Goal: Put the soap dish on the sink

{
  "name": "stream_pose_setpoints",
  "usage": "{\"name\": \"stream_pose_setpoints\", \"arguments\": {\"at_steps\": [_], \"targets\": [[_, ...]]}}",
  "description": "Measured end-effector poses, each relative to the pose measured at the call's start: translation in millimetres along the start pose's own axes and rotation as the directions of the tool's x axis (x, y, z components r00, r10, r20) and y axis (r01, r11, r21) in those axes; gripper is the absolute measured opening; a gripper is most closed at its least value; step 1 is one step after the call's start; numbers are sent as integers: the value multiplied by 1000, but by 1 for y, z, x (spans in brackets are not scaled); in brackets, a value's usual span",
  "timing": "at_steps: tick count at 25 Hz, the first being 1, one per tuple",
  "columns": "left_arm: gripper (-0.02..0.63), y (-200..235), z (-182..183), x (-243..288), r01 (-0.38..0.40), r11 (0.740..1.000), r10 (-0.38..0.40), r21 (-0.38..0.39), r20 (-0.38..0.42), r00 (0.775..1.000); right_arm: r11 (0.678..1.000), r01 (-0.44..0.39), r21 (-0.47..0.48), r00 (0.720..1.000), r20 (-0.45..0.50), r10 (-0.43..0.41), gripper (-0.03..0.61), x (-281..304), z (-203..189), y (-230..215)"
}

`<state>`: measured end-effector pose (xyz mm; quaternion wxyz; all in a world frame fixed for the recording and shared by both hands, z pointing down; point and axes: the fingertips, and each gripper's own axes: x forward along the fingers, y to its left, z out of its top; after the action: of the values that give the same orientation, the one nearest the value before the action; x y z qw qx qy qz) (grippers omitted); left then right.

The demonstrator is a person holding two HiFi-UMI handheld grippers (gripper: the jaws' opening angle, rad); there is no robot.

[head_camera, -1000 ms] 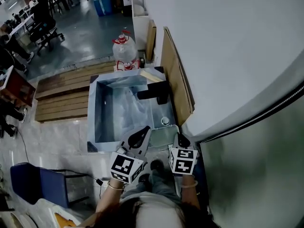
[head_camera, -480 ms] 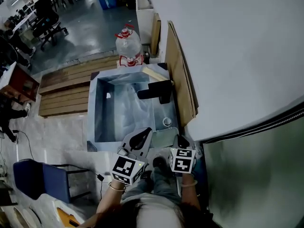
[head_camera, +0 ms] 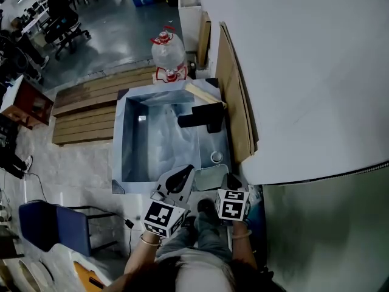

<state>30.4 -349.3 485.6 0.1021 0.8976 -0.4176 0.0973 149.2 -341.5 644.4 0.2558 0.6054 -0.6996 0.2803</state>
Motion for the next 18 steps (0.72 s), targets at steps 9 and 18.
{"name": "stream_pose_setpoints", "arguments": {"at_steps": [9, 18], "targets": [[9, 3, -10, 6, -6, 1000, 5, -6, -20, 1000, 1000, -3, 5, 1000, -25, 3, 32, 15, -10, 1], [9, 4, -5, 7, -7, 1000, 7, -3, -10, 1000, 999, -25, 42, 999, -19, 25, 32, 16, -8, 3]]}}
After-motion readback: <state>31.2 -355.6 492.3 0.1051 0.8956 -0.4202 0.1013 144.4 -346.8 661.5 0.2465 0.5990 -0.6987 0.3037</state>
